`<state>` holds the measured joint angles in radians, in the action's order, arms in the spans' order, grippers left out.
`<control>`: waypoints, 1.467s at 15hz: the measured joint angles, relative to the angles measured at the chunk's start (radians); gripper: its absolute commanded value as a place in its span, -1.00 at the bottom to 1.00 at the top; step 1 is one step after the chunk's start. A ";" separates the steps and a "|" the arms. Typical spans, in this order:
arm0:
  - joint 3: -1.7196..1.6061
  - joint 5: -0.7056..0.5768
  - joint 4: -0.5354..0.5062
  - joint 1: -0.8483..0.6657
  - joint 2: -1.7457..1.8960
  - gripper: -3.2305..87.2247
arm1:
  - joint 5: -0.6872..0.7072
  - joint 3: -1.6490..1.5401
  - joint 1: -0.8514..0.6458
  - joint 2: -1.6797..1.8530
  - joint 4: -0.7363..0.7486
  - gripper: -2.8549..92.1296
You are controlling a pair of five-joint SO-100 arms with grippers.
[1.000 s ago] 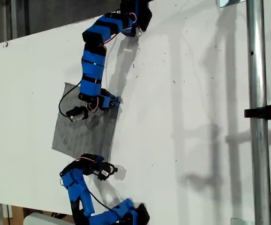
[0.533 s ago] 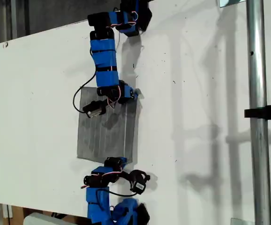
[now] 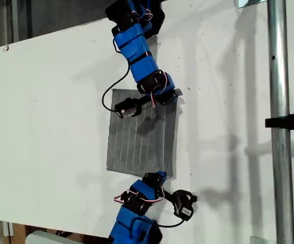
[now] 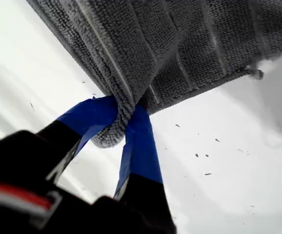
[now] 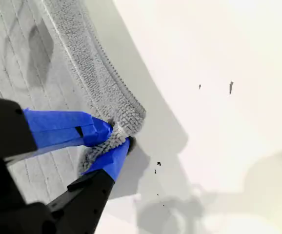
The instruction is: Grasp corners of a towel and fold twice.
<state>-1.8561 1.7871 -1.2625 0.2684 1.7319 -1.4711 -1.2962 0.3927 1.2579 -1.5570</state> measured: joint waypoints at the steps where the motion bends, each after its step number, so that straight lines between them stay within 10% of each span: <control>1: 0.005 -0.023 -0.002 -0.005 0.000 -0.99 | 0.000 -0.002 -0.009 0.025 -0.011 -0.95; 13: 0.515 -0.940 -0.206 -0.864 -0.242 -0.99 | 0.707 -0.140 -0.902 0.206 0.092 -0.95; 18: 0.557 -0.966 -0.241 -0.899 -0.255 -0.99 | 0.727 -0.146 -0.899 0.348 0.067 -0.95; 22: 0.304 -0.900 -0.072 -0.848 -0.279 -0.99 | 0.626 -0.339 -0.790 0.287 0.186 -0.95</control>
<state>-1.5524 0.8866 -1.3346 -0.5798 1.4527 -0.8452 -1.6352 -0.3973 1.5447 -1.3714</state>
